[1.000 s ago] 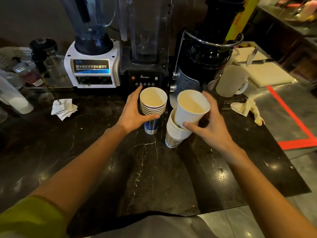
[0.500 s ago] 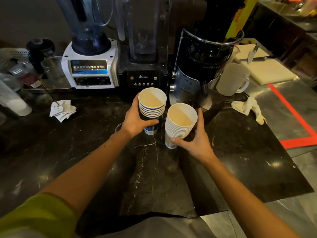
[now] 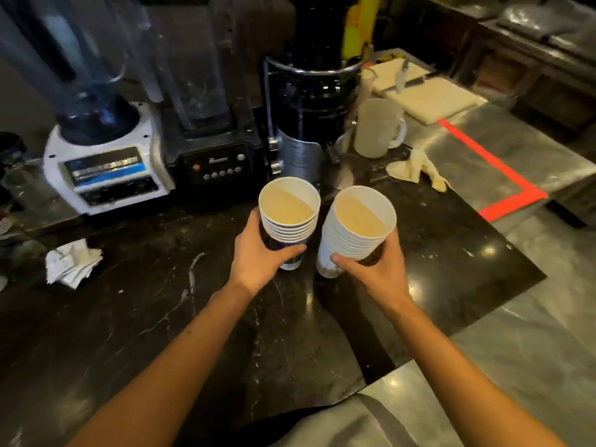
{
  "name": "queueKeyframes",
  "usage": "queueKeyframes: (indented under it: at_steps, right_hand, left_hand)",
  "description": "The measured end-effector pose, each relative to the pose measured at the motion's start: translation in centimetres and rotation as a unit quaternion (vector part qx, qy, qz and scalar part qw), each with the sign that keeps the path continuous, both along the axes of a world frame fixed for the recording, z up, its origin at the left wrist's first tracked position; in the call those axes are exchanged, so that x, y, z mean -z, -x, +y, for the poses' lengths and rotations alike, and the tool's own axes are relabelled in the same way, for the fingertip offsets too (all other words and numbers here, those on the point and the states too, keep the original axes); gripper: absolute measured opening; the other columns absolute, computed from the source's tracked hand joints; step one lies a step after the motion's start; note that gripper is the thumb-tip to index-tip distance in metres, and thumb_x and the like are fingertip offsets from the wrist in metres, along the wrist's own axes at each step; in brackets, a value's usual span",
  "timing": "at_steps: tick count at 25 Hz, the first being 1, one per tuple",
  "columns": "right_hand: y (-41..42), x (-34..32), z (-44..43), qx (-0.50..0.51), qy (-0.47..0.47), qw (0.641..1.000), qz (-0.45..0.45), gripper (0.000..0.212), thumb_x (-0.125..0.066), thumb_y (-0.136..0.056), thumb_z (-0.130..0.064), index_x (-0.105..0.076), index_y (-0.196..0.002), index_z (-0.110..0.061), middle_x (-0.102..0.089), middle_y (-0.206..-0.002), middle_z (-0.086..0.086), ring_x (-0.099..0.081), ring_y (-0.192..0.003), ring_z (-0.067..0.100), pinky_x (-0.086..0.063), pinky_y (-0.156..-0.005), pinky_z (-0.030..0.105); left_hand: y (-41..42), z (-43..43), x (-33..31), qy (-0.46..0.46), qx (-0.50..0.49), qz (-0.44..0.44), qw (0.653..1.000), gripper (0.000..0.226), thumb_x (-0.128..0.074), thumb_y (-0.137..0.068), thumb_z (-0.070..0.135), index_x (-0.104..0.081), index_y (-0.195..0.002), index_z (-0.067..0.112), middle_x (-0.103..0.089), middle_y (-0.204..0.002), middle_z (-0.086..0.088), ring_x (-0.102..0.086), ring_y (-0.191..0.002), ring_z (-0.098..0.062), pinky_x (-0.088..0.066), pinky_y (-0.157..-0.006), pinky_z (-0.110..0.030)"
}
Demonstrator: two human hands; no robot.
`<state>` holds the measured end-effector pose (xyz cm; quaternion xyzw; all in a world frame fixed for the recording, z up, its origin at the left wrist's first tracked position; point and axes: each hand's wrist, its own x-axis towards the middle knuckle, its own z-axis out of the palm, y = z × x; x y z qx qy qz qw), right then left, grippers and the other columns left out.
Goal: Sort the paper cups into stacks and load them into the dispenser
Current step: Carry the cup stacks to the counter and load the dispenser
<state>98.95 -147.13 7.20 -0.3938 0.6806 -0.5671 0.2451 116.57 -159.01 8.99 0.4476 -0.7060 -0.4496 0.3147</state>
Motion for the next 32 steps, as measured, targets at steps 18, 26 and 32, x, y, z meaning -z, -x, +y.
queueKeyframes:
  at_steps: [18,26,32]
  right_hand:
    - [21.9,-2.7,37.4,0.516,0.021,0.855,0.058,0.098,-0.091,-0.061,-0.015,-0.03,-0.129,-0.051,-0.044,-0.122,-0.038,-0.046,-0.113,-0.019,-0.04,-0.086,0.001]
    - [26.8,-3.2,44.8,0.636,0.0,0.77,0.051,0.096,-0.091,-0.061,-0.018,-0.029,-0.125,-0.054,-0.041,-0.121,-0.04,-0.043,-0.112,-0.024,-0.036,-0.085,-0.003]
    - [32.7,-3.4,46.9,0.693,-0.02,0.719,0.047,0.096,-0.09,-0.063,-0.021,-0.029,-0.131,-0.049,-0.04,-0.125,-0.04,-0.042,-0.115,-0.023,-0.036,-0.088,-0.002]
  left_hand:
    - [42.8,27.9,-1.9,-0.036,0.498,0.056,0.865,0.098,-0.092,-0.054,0.027,-0.043,-0.138,0.02,-0.058,-0.13,0.007,-0.058,-0.11,0.001,-0.05,-0.087,-0.014]
    - [53.8,37.4,-1.6,-0.032,0.616,0.044,0.786,0.103,-0.09,-0.057,0.033,-0.035,-0.144,0.024,-0.052,-0.138,0.006,-0.054,-0.12,-0.011,-0.048,-0.096,-0.028]
    - [63.6,40.9,-1.2,-0.04,0.67,0.051,0.74,0.105,-0.09,-0.056,0.032,-0.034,-0.145,0.025,-0.051,-0.141,0.005,-0.053,-0.124,-0.014,-0.048,-0.101,-0.035]
